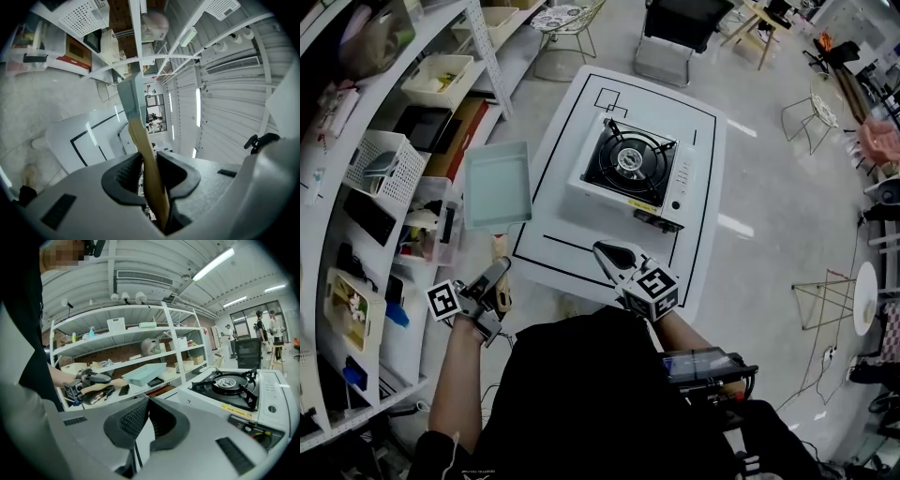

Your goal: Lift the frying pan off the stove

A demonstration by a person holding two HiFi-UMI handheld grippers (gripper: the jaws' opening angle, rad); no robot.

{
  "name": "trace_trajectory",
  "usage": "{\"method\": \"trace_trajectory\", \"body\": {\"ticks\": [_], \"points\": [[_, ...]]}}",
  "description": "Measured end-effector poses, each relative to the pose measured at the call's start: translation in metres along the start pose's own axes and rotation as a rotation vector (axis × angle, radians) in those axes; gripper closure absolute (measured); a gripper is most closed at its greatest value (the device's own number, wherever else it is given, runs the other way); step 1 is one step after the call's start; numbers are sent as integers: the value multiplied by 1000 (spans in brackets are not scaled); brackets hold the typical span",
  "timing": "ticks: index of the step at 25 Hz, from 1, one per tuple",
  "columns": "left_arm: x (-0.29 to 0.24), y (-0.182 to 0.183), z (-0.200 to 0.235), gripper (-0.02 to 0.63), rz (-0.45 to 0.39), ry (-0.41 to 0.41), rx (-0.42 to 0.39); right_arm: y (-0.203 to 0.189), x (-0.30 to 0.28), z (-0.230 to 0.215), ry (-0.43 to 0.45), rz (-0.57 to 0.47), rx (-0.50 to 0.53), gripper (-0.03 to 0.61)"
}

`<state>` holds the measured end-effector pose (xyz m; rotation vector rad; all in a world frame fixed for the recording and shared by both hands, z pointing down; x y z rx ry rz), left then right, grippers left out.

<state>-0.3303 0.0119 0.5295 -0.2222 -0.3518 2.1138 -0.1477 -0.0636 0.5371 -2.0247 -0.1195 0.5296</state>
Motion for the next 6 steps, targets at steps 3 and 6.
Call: {"method": "trace_trajectory", "body": {"ticks": [3, 6], "points": [[0, 0, 1, 512, 2, -4, 0, -1, -1, 0, -2, 1, 3, 552], [-1, 1, 2, 512, 7, -6, -5, 0, -3, -1, -4, -1, 6, 552]]}}
Point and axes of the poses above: the fingertips, and each gripper's own axes: x backward along the fingers, z to its left, y out of its top, the point moved 1 cm from there along x, backward along the fingers, and after that the axes turned 11 degrees about -x, right-handed, at the moved point
